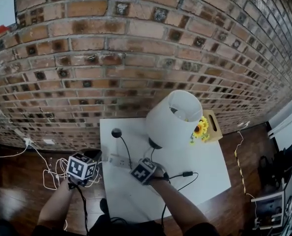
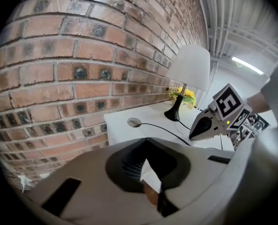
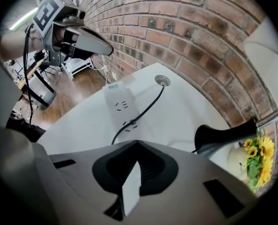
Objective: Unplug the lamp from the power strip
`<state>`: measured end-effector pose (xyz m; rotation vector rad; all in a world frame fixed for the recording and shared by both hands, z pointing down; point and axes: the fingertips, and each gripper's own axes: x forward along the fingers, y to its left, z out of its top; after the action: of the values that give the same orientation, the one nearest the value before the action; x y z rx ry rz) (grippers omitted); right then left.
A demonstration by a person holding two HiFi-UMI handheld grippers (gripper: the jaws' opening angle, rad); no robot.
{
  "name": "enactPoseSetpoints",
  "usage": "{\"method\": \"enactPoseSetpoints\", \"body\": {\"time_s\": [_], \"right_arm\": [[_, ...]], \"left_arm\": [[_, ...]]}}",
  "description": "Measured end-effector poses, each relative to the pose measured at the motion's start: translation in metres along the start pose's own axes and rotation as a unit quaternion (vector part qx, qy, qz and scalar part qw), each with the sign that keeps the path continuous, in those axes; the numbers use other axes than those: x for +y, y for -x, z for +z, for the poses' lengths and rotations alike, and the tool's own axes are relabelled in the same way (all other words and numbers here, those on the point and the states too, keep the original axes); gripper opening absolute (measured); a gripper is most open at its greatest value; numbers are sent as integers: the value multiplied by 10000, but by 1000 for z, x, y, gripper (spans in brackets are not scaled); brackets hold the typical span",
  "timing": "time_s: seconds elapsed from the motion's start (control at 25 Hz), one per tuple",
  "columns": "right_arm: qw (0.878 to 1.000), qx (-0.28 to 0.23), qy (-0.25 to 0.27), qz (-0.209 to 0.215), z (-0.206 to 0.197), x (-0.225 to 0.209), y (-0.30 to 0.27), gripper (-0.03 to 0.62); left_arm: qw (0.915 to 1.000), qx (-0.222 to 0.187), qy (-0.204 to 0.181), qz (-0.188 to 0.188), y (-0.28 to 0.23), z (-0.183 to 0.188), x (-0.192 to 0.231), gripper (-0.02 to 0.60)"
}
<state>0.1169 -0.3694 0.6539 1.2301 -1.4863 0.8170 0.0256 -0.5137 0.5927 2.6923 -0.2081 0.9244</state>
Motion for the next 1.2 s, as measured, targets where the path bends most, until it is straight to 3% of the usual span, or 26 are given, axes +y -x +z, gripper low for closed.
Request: {"method": "enactPoseSetpoints", "body": {"time_s": [0.36, 0.6, 0.72, 0.96, 1.08, 1.2], "right_arm": [[9989, -106, 239, -394, 2, 3, 6, 3], [9940, -900, -88, -620, 26, 12, 57, 3], [9864, -1460, -459, -604, 45, 16, 93, 3], [9667, -2410, -750, -433, 63, 35, 162, 3], [9571, -2771, -829, -157, 61, 51, 184, 3], [9520, -2969, -728, -173, 54, 57, 198, 3]], "left_arm": [[9991, -205, -335, 165, 41, 5, -1, 5], [9977, -627, -208, 180, 62, 23, -9, 5], [9932, -1014, -478, 305, 68, 52, -28, 5], [9873, -1521, -404, -226, 77, 88, -92, 5], [9846, -1617, -661, -59, 82, 98, -109, 6], [9826, -1656, -833, 86, 88, 101, -126, 8]]}}
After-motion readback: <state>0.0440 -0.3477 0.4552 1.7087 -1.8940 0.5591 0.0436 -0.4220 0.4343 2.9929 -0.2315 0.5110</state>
